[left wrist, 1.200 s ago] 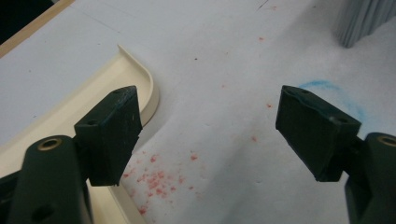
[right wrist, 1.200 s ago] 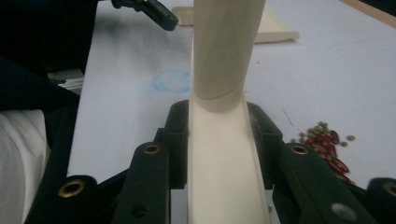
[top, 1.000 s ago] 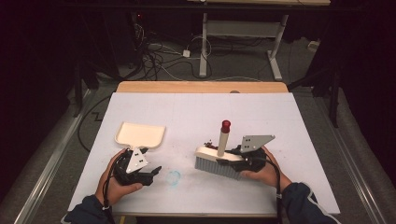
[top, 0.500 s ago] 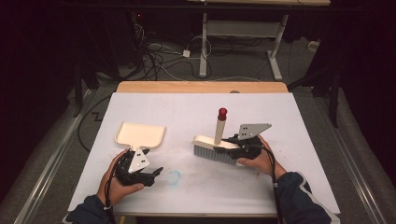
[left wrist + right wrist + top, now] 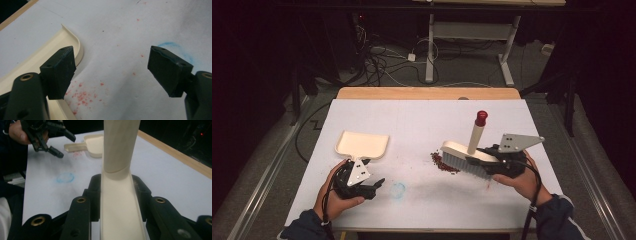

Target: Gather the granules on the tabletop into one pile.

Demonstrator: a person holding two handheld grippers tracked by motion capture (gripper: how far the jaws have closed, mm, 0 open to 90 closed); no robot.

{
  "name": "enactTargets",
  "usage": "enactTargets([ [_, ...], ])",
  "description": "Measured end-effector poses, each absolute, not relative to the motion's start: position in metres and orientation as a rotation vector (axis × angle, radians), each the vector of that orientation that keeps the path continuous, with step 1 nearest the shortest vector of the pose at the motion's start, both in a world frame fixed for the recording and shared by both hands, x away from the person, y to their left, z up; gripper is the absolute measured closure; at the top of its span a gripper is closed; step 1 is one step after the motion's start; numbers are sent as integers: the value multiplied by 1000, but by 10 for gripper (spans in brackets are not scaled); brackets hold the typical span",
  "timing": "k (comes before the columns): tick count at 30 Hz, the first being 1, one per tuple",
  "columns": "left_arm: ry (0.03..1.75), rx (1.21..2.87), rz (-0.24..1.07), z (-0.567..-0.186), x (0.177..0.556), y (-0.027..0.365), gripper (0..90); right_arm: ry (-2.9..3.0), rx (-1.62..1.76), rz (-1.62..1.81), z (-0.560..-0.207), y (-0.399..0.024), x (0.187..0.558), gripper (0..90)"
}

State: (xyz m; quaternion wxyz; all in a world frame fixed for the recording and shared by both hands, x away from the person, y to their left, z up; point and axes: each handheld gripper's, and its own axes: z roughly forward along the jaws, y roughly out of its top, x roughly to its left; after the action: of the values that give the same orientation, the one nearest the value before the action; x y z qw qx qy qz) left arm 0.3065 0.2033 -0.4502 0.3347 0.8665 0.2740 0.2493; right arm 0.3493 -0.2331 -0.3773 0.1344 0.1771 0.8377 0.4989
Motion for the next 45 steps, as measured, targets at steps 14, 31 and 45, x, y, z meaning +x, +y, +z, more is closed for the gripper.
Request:
enactTargets([
  [14,703,2274,674,-448,308,200,215,2504,664,1319,-378,-290,295,669],
  [31,708,2293,663,-451,309,199,215,2636,792,1108,-403,-311,330,653],
  [45,702,2311,646,-454,309,196,215,2703,789,983,-411,-314,398,474],
])
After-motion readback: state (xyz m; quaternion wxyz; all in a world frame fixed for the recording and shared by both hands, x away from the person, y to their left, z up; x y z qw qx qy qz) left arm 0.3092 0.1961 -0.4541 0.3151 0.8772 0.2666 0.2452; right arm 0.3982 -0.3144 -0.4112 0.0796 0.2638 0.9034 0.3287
